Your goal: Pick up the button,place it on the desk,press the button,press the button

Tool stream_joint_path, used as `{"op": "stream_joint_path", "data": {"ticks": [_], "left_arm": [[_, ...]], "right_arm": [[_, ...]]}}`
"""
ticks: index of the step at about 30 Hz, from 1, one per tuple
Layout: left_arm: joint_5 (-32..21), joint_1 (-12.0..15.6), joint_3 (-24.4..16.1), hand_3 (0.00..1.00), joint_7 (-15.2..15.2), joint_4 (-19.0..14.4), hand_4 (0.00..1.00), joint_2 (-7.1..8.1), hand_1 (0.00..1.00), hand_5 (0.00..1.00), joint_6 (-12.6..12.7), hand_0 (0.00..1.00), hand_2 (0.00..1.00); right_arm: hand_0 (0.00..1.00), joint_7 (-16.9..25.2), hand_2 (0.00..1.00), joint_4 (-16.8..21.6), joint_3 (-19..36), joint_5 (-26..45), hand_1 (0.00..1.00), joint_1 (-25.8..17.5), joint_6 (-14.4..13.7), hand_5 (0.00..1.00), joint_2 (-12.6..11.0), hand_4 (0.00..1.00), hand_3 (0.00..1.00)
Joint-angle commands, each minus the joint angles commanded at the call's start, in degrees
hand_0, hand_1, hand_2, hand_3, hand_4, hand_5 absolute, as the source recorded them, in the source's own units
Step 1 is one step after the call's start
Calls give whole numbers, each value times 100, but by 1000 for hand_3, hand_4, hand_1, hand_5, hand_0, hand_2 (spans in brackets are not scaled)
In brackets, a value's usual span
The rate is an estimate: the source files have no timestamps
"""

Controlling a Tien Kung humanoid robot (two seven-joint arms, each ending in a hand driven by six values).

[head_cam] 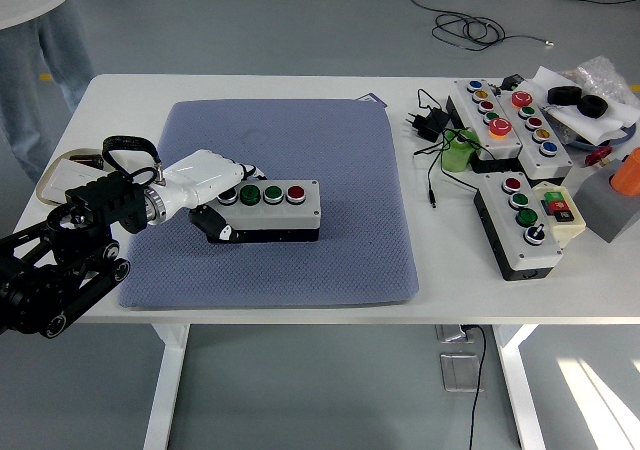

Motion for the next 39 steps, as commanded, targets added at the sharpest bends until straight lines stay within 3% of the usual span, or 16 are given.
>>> {"op": "stream_joint_path", "data": {"ticks": [3,4,9,10,15,16,21,22,27,28,33,34,39], "left_arm": [[1,8,-6,676,26,2,583,-1,527,2,-40,473,595],[1,9,-6,780,28,2,607,-1,692,2,-49,570,776],[-30,37,-28,780,41,-7,607,-1,692,2,-115,570,776],[-36,53,-33,846,52,-25,630,6,740,2,-144,630,826],[-112,106,-79,846,96,-79,630,23,740,2,-227,630,826],[-124,112,-89,913,98,-84,686,24,795,7,-233,718,866],[-297,167,-170,913,116,-146,686,39,795,7,-317,718,866],[-357,188,-200,998,115,-176,808,49,834,151,-339,764,898],[-580,236,-290,998,100,-259,808,78,834,151,-387,764,898],[-629,247,-312,998,112,-280,975,85,854,286,-393,803,923],[-804,303,-419,998,131,-335,975,100,854,286,-405,803,923],[-817,310,-431,998,131,-344,998,103,890,418,-412,851,949],[-855,395,-635,998,166,-563,998,147,890,418,-586,851,949]], "right_arm": [[787,-4,817,0,2,-9,797,1,2,479,-1,412,751],[787,-5,817,0,5,-13,797,1,2,479,0,412,751],[787,-12,817,0,22,-26,797,-12,-1,479,3,412,751],[787,-14,817,0,22,-25,797,-18,-3,479,4,412,751],[787,-20,817,0,32,-51,797,-36,-7,479,5,412,751],[787,-21,817,0,31,-50,797,-39,-7,479,6,412,751],[787,-29,817,0,63,-88,797,-52,-11,479,9,412,751],[787,-34,817,0,74,-112,797,-57,-11,479,10,412,751],[787,-38,817,0,89,-129,797,-75,-14,479,12,412,751],[787,-42,817,0,102,-145,797,-80,-15,479,14,412,751],[787,-50,817,0,123,-179,797,-98,-17,479,18,412,751],[787,-49,817,0,122,-177,797,-99,-17,479,18,412,751],[787,-35,817,0,124,-149,797,-98,-18,479,21,412,751]]}}
